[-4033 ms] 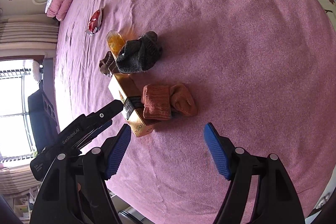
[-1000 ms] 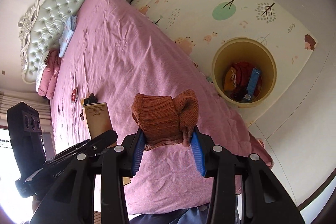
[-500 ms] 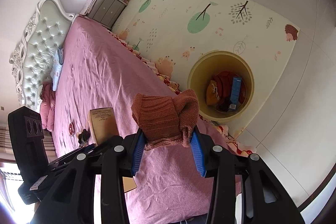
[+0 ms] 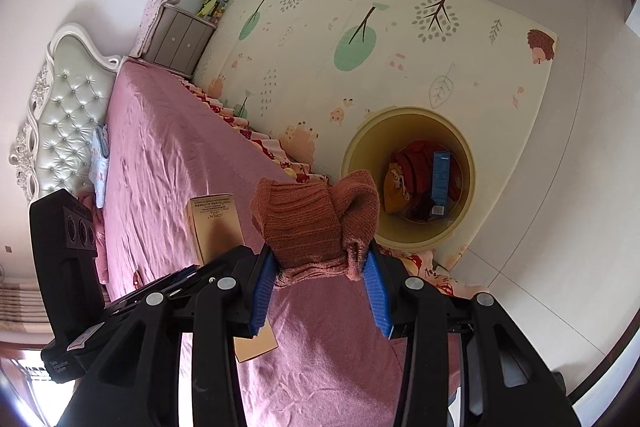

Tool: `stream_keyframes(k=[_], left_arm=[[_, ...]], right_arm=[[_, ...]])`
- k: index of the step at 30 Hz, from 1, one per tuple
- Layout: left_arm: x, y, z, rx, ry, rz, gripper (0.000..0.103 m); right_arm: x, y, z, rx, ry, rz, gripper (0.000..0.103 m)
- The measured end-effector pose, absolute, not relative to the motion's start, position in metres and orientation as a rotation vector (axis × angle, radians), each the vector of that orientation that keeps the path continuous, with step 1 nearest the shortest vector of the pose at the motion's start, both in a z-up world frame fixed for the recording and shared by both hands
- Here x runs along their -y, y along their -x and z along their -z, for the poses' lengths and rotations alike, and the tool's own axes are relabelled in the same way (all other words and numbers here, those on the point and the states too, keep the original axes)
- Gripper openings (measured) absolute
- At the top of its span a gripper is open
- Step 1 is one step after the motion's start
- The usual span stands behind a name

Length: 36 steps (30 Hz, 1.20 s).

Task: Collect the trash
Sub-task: 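Carry box and socks over the yellow bin and open both tools, then move both tools back over the bed toward the brown sock and amber bottle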

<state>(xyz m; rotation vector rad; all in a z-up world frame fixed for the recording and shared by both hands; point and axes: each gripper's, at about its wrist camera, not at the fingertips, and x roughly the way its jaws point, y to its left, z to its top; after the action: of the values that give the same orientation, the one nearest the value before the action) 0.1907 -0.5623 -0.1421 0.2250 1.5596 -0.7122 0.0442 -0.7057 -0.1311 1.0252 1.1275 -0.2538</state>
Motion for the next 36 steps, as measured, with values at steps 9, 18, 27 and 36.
stream_keyframes(k=[9, 18, 27, 36], left_arm=[[0.582, -0.210, 0.156, -1.576, -0.241, 0.719, 0.038], [0.595, -0.221, 0.157, -1.576, -0.228, 0.726, 0.038], [0.601, -0.222, 0.157, -1.575, -0.209, 0.748, 0.063], [0.584, -0.220, 0.152, -1.572, -0.213, 0.733, 0.065]], right_arm=[[0.717, -0.058, 0.140, -1.127, -1.053, 0.265, 0.040], [0.732, -0.064, 0.141, -1.116, -1.067, 0.275, 0.042], [0.741, -0.061, 0.137, -1.102, -1.086, 0.282, 0.050], [0.742, -0.056, 0.130, -1.090, -1.089, 0.298, 0.050]])
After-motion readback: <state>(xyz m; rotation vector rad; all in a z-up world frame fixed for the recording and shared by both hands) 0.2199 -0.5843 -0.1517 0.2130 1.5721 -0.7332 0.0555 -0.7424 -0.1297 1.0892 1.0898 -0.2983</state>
